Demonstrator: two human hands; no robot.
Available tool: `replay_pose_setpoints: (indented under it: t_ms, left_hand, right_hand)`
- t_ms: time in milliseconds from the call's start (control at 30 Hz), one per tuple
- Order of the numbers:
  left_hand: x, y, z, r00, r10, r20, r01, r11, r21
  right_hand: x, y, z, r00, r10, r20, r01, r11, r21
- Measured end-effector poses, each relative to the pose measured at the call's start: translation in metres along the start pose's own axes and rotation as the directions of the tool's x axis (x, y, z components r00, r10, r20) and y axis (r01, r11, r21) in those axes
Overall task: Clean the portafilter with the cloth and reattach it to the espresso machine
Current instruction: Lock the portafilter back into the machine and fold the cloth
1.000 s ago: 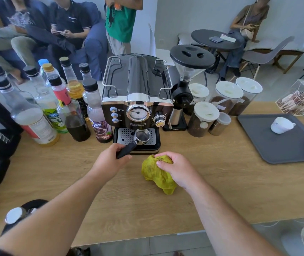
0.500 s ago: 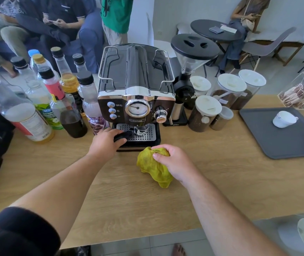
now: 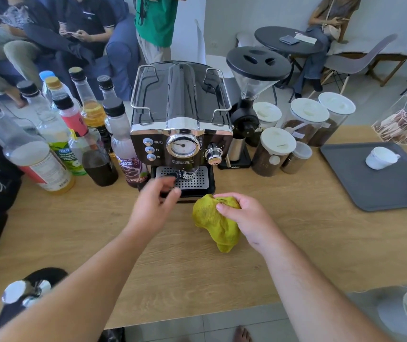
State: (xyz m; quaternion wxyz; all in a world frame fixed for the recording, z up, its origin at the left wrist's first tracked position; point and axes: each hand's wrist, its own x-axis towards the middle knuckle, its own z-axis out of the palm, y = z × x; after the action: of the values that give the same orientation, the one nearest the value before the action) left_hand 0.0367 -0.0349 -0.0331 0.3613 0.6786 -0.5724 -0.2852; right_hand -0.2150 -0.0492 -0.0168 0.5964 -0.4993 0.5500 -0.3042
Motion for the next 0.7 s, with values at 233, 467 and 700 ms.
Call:
replay_pose_setpoints:
  t_ms: [233, 467, 700]
  left_hand:
    - [-0.062, 0.013, 0.045, 0.861, -0.094, 0.499, 0.380, 0.772, -0.510]
    - [-0.072, 0.024, 0.063, 0.864, -0.160, 0.477, 0.488, 0.497, -0.718]
    - [-0.089, 0.026, 0.083, 0.817, -0.266, 0.511, 0.570, 0.498, -0.654]
  right_hand:
    - [-0.018, -0.006, -0.021, 0.994, 0.039, 0.105, -0.059, 0.978, 0.201]
    - [-0.034, 0.007, -0.036, 0.970, 0.214, 0.112, -0.237, 0.934, 0.269]
    - [-0.041, 0.033, -0.049, 0.966, 0.215, -0.146, -0.169, 0.946, 0.276]
